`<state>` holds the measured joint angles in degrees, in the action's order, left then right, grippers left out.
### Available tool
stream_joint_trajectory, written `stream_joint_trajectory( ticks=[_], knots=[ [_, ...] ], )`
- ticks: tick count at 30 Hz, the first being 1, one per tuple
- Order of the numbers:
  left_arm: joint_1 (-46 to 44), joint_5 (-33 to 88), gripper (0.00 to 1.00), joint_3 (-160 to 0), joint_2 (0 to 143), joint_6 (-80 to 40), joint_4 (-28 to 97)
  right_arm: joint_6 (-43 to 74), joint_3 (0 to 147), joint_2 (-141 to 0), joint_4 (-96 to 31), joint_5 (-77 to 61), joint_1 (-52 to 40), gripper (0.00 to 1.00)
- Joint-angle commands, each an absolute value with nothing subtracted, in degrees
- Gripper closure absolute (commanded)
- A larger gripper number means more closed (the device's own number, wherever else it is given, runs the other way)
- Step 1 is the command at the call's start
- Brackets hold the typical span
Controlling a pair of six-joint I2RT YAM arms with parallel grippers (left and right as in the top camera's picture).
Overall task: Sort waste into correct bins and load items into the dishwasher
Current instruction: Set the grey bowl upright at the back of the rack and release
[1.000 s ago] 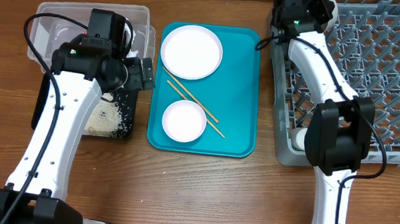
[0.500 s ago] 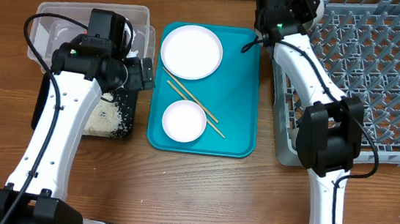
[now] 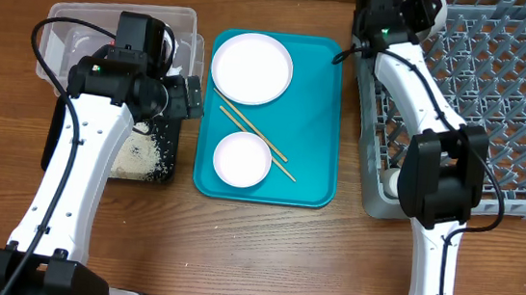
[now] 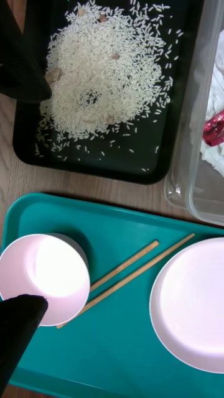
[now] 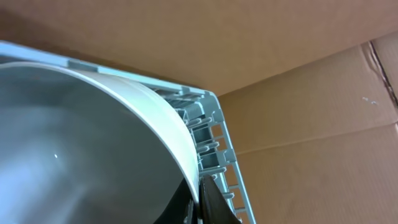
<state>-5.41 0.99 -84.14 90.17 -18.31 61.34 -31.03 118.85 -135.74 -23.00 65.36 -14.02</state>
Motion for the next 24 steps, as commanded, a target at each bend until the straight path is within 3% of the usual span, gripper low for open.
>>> stream_joint_trajectory(
  ticks=[1, 24],
  knots=[
    [-5.43, 0.45, 0.00, -85.38, 90.32, -18.85, 61.25, -27.77, 119.20, -136.68, -23.35, 65.08, -14.17, 0.96],
    [-5.43, 0.45, 0.00, -85.38, 90.32, -18.87, 61.25, -19.59, 118.85, -136.68, -26.48, 64.23, -13.63, 0.96]
  ],
)
